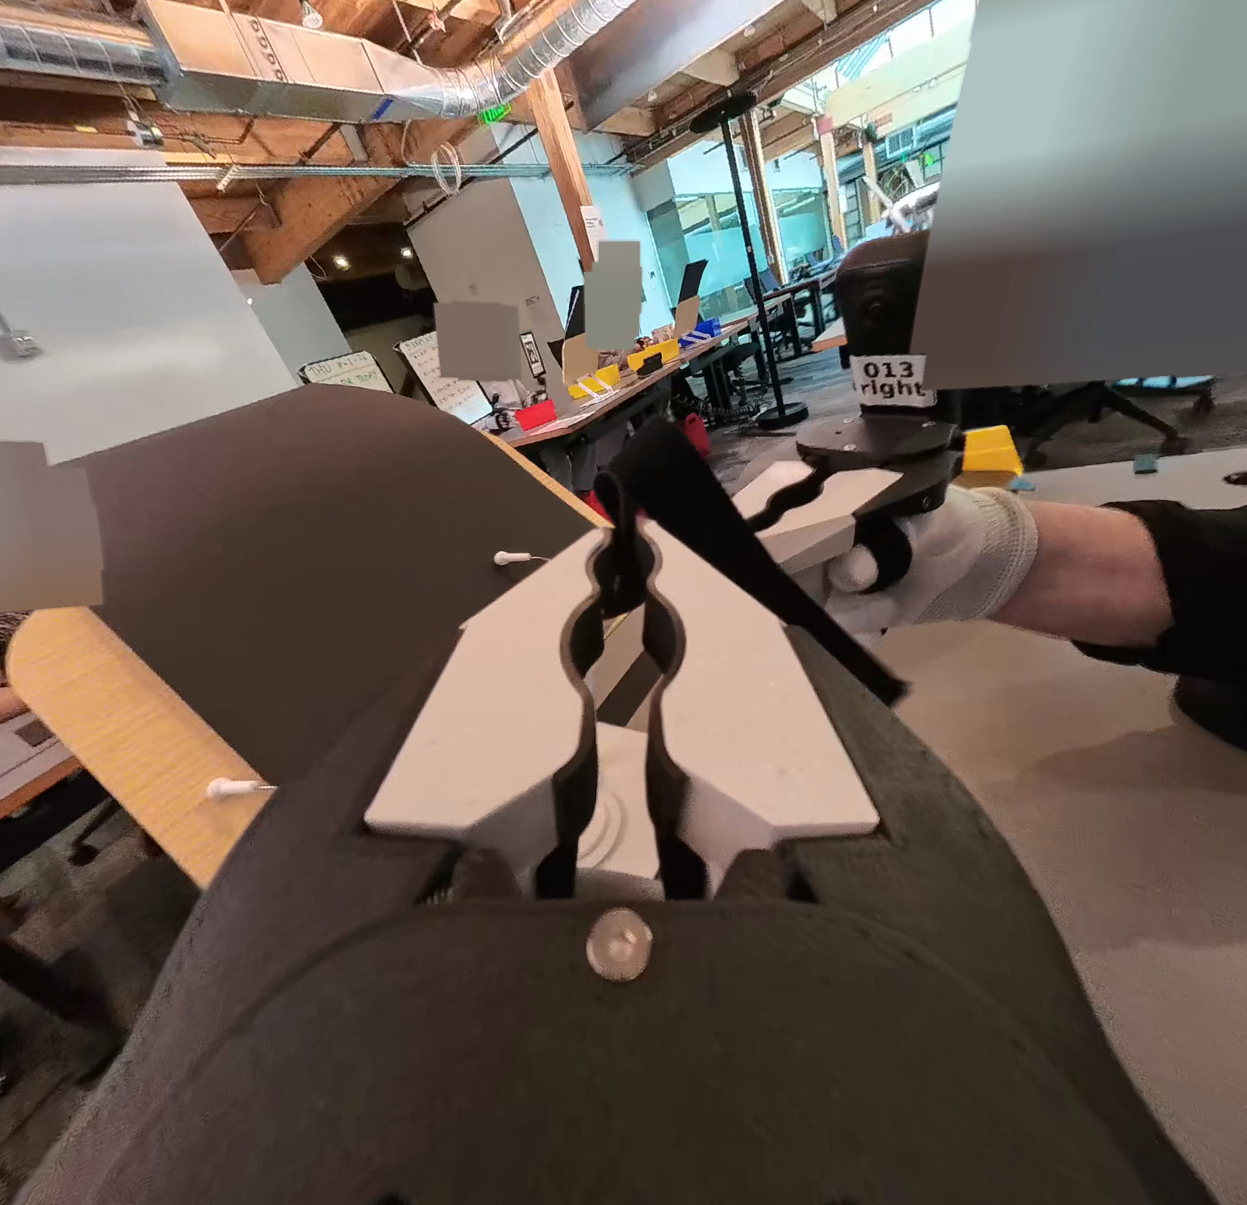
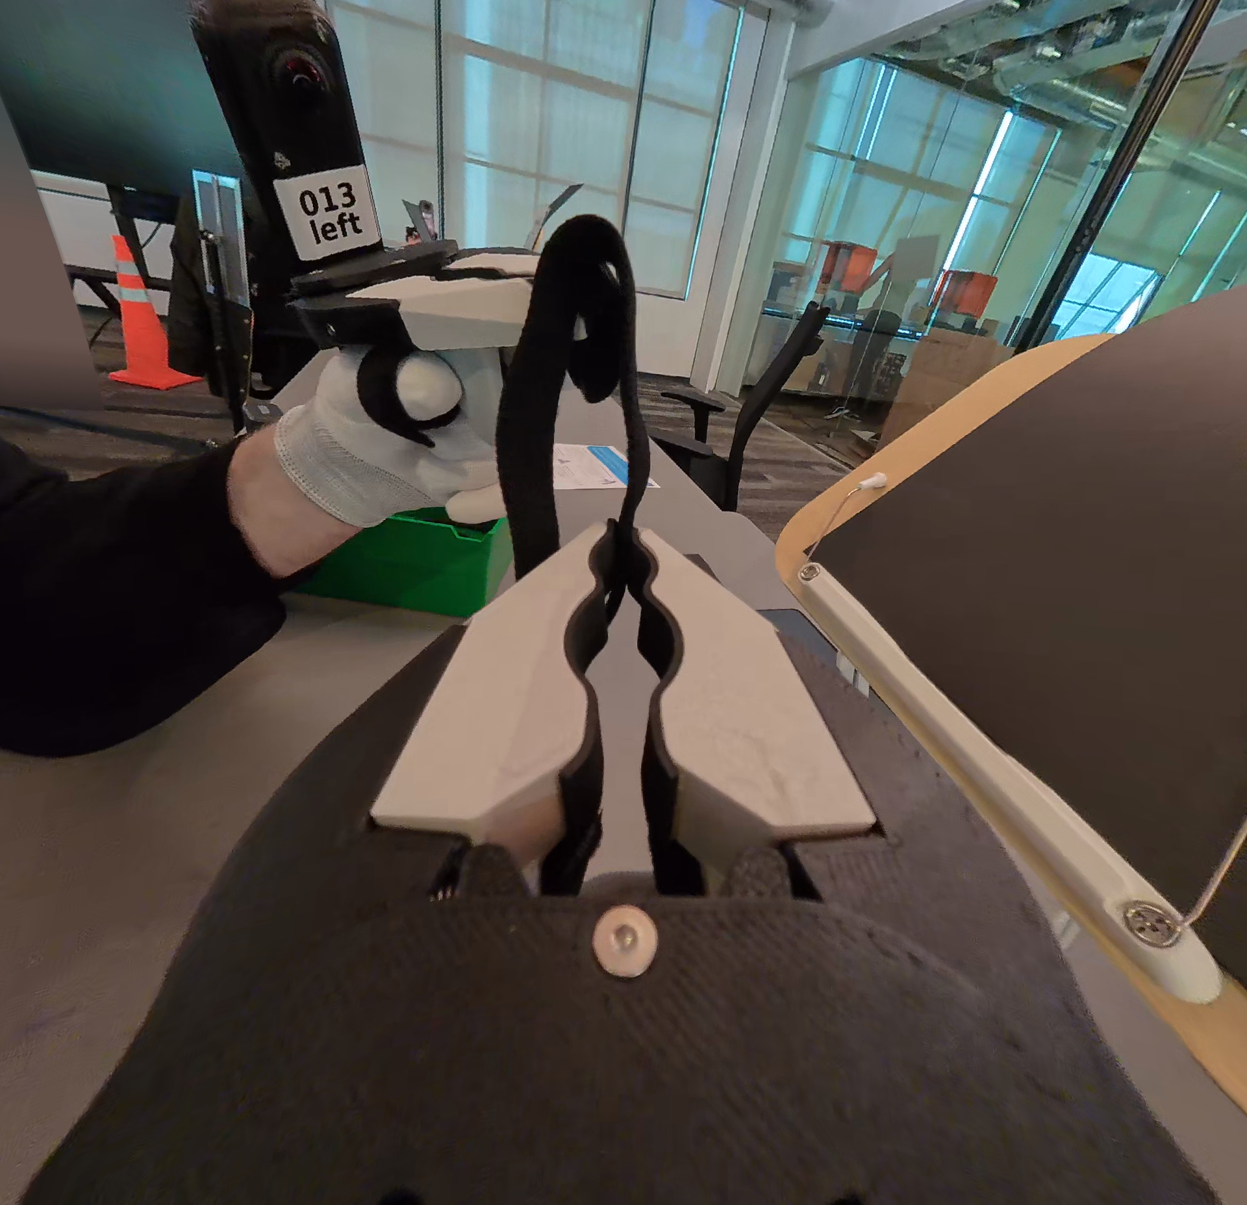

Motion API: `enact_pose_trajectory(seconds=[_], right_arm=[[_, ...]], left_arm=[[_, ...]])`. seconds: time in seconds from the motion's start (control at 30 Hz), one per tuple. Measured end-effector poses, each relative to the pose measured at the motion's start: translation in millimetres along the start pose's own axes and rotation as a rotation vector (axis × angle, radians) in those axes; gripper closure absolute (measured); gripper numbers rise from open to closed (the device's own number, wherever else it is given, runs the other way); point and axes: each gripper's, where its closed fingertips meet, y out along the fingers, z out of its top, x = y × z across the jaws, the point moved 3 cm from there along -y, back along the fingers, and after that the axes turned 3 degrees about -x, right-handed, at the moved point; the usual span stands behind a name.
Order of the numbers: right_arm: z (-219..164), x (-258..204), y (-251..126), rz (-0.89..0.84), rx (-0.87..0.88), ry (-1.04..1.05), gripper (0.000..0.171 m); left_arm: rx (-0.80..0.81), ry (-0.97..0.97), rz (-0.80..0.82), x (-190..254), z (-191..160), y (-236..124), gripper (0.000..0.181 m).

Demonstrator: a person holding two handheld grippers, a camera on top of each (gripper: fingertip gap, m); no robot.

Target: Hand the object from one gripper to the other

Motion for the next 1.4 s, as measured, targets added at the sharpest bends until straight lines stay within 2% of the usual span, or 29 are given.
enact_pose_trajectory(seconds=[0.23, 0.3, 0.5, 0.6, 0.63, 0.7, 0.77, 0.83, 0.9, 1.03, 1.23, 1.27, 1.33, 1.4], right_arm=[[3.0, -3.0, -4.9, 0.011, -0.017, -0.037, 0.171], [6.9, -8.5, -6.5, 0.037, -0.009, -0.047, 0.171], [12.1, -2.8, -18.6, 0.029, -0.03, -0.065, 0.171], [0.9, -2.2, -13.7, 0.041, -0.068, -0.048, 0.171], [-3.1, -2.3, -10.8, 0.04, -0.082, -0.048, 0.171], [-9.3, -4.5, -5.7, 0.048, -0.104, -0.053, 0.171], [-14.3, -6.2, -2.3, 0.056, -0.127, -0.06, 0.171], [-18.1, -6.4, -0.8, 0.054, -0.145, -0.069, 0.171], [-17.8, -6.8, -0.6, 0.058, -0.141, -0.067, 0.171], [-19.3, -10.2, 1.5, 0.066, -0.148, -0.071, 0.171], [-21.7, -14.3, 4.6, 0.075, -0.163, -0.087, 0.171], [-21.5, -13.6, 4.2, 0.074, -0.162, -0.085, 0.171], [-21.6, -12.3, 3.4, 0.072, -0.16, -0.083, 0.171], [-22.0, -11.3, 2.7, 0.071, -0.16, -0.081, 0.171]], left_arm=[[-0.192, 0.29, 0.239, -17.3, -4.1, -6.5, 0.181], [-0.233, 0.356, 0.4, -37.2, -2.3, -16.5, 0.181], [-0.254, 0.313, 0.576, -82.5, 14.4, -61.5, 0.181], [-0.449, 0.291, 0.511, -90.1, 4.7, -69.3, 0.18], [-0.506, 0.329, 0.541, -100.0, 2.8, -76.3, 0.18], [-0.724, 0.318, 0.483, -110.0, -16.1, -94.6, 0.173], [-0.832, 0.342, 0.475, -116.2, -21.5, -121.5, 0.172], [-0.952, 0.265, 0.418, -110.7, -35.3, -155.0, 0.17], [-1.004, 0.201, 0.417, -106.9, -48.3, -186.7, 0.17], [-1.224, 0.087, 0.406, -89.5, -98.1, -251.8, 0.168], [-1.356, -0.08, 0.407, -71.6, -156.5, -312.7, 0.158], [-1.388, -0.088, 0.432, -72.9, -163.9, -321.7, 0.152], [-1.428, -0.086, 0.45, -73.5, -173.4, -332.4, 0.129], [-1.421, -0.08, 0.46, -74.6, -173.7, -333.5, 0.12]])
